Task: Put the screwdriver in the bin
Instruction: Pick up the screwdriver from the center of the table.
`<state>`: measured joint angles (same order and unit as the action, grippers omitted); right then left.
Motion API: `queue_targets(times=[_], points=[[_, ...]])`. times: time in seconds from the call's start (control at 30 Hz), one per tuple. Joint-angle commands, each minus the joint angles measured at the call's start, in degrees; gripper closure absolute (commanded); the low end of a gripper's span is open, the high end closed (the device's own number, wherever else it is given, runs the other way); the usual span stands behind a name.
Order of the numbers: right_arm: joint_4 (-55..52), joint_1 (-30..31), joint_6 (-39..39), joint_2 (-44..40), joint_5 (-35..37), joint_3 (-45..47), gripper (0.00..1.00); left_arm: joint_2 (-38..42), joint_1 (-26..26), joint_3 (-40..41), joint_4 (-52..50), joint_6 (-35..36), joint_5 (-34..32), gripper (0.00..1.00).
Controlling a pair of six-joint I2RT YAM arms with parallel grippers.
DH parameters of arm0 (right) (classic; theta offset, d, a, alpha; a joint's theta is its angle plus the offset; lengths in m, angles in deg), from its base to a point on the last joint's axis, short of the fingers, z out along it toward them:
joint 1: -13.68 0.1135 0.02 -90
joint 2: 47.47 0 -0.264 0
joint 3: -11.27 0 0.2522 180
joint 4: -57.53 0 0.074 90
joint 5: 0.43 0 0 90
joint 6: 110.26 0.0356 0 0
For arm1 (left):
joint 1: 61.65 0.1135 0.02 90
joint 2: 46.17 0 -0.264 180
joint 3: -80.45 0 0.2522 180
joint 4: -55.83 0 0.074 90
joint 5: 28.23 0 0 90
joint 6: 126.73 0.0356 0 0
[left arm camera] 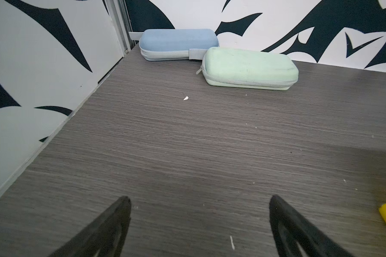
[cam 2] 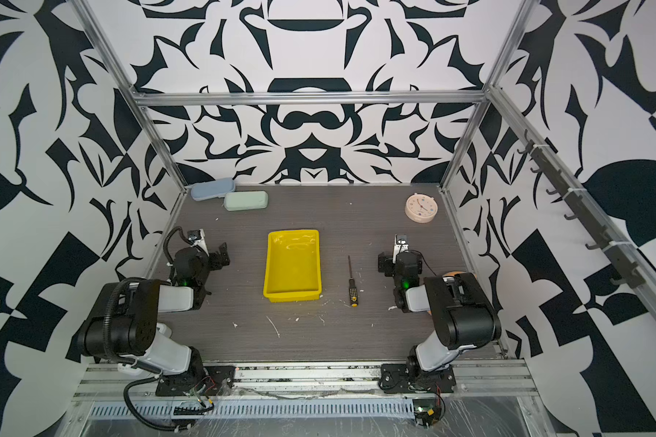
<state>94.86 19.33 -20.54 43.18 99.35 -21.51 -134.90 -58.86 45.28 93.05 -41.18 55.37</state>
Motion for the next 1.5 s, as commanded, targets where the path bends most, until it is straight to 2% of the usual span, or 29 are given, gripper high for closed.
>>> queue_targets(times=[0.0, 1.13, 1.3, 1.37, 1.47], points=[[1.17, 0.00, -0.87, -1.83, -1.61, -1.10, 0.00, -0.08, 0.26, -0.33, 0.26, -0.19, -0.02, 0.01], [1.42, 0.03, -0.83, -1.92, -1.61, -0.86, 0.00, -0.10, 0.29, -0.24, 0.41, -0.15, -0.09, 0.01], [7.46, 0.06, -1.54, -2.40, -4.59, 2.44, 0.00, 1.62, 0.20, 2.83, 5.36, 0.76, 2.65, 0.01], [9.07, 0.30, -1.98, -2.73, -5.08, 3.49, 0.00, 5.83, 0.20, 3.05, 2.60, 1.30, 4.37, 0.01], [8.98, 1.85, -3.40, -4.93, -3.80, 4.61, 0.00, 21.79, 0.07, -2.93, -21.39, -1.39, 9.02, 0.01]])
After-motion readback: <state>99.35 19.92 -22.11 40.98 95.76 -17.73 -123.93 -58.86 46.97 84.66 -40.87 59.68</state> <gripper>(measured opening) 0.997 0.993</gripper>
